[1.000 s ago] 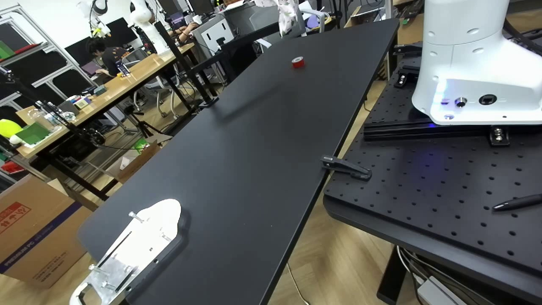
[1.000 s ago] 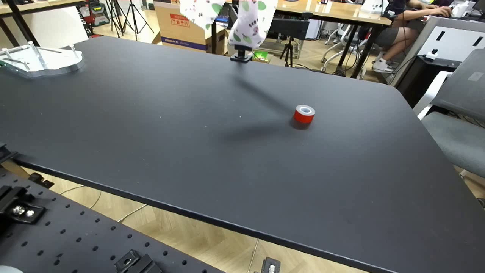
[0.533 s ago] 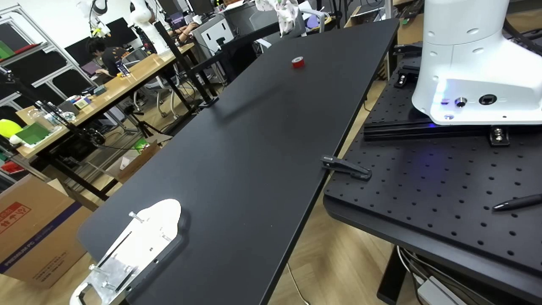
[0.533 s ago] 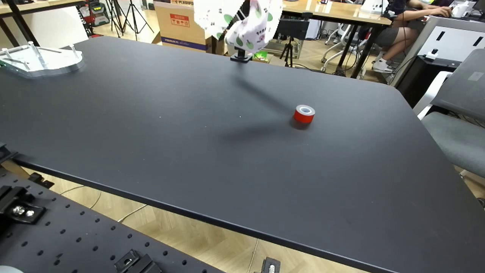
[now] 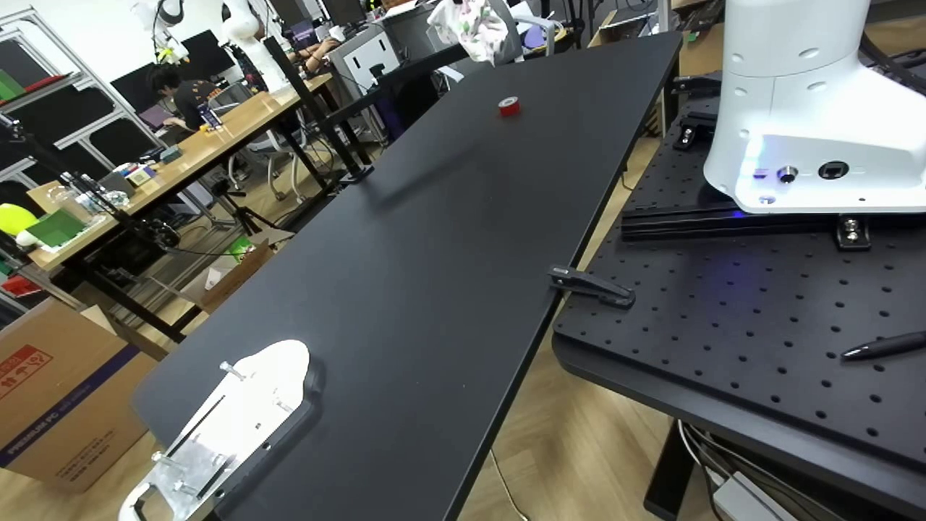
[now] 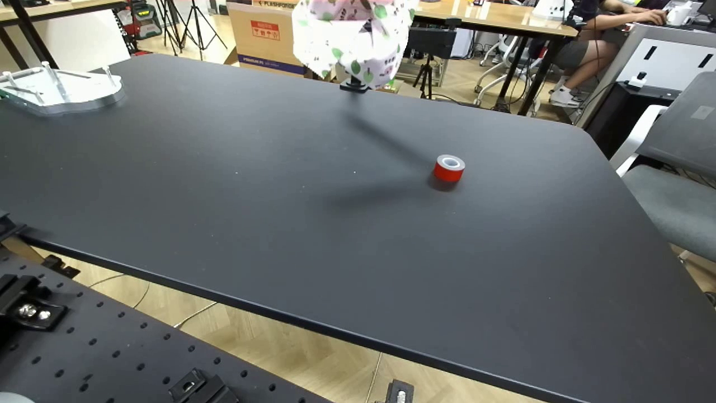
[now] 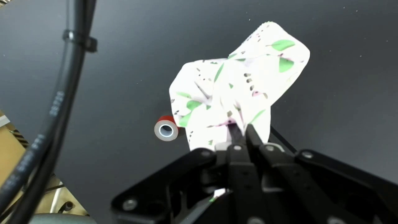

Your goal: Hang the cloth on the stand

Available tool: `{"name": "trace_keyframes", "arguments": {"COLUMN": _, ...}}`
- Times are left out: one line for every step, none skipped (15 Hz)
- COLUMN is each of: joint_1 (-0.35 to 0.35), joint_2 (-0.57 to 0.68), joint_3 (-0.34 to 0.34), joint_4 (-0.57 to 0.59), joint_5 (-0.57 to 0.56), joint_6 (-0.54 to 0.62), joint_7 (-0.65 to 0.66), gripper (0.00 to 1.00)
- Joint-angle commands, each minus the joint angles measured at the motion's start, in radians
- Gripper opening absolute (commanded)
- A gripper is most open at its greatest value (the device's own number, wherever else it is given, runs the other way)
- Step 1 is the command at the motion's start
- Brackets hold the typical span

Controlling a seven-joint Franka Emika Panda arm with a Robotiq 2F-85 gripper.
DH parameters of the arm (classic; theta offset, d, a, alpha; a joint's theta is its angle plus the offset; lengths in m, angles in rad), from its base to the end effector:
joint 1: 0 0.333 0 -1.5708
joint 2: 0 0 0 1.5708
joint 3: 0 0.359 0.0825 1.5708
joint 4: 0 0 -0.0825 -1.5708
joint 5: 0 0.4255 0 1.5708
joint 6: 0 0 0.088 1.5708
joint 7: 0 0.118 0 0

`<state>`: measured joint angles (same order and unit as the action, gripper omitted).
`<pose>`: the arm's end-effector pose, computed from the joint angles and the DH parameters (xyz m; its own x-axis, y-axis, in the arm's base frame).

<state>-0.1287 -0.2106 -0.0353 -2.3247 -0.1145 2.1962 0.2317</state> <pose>0.5023 -0.0886 0.4417 0.9420 -0.3211 0.0977 -0.3283 -0.9420 0.0699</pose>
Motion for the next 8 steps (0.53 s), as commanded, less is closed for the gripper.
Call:
{"name": "trace_keyframes", "arguments": {"joint_1": 0.022, "joint_2": 0.1, "joint_3": 0.005, "joint_4": 0.102, "joint_5": 0.007, "joint_6": -0.032, "joint_7": 0.005, "gripper": 0.01}}
{"name": "trace_keyframes", "arguments": {"joint_1": 0.029, "joint_2": 0.12, "joint_3": 0.005, "joint_4": 0.119, "joint_5": 0.008, "joint_6": -0.037, "joint_7": 0.0, "gripper": 0.01}}
{"name": "trace_keyframes", "arguments": {"joint_1": 0.036, "joint_2": 0.141, "joint_3": 0.006, "joint_4": 0.138, "joint_5": 0.007, "joint_6": -0.042, "joint_7": -0.004, "gripper": 0.01}}
{"name": "trace_keyframes", "arguments": {"joint_1": 0.043, "joint_2": 0.162, "joint_3": 0.007, "joint_4": 0.155, "joint_5": 0.006, "joint_6": -0.047, "joint_7": -0.007, "gripper": 0.01}}
{"name": "trace_keyframes", "arguments": {"joint_1": 0.049, "joint_2": 0.179, "joint_3": 0.008, "joint_4": 0.172, "joint_5": 0.006, "joint_6": -0.054, "joint_7": -0.012, "gripper": 0.01}}
{"name": "trace_keyframes", "arguments": {"joint_1": 0.057, "joint_2": 0.199, "joint_3": 0.01, "joint_4": 0.187, "joint_5": 0.007, "joint_6": -0.06, "joint_7": -0.016, "gripper": 0.01}}
{"name": "trace_keyframes", "arguments": {"joint_1": 0.064, "joint_2": 0.215, "joint_3": 0.012, "joint_4": 0.199, "joint_5": 0.01, "joint_6": -0.064, "joint_7": -0.024, "gripper": 0.01}}
{"name": "trace_keyframes", "arguments": {"joint_1": 0.072, "joint_2": 0.228, "joint_3": 0.014, "joint_4": 0.208, "joint_5": 0.013, "joint_6": -0.069, "joint_7": -0.033, "gripper": 0.01}}
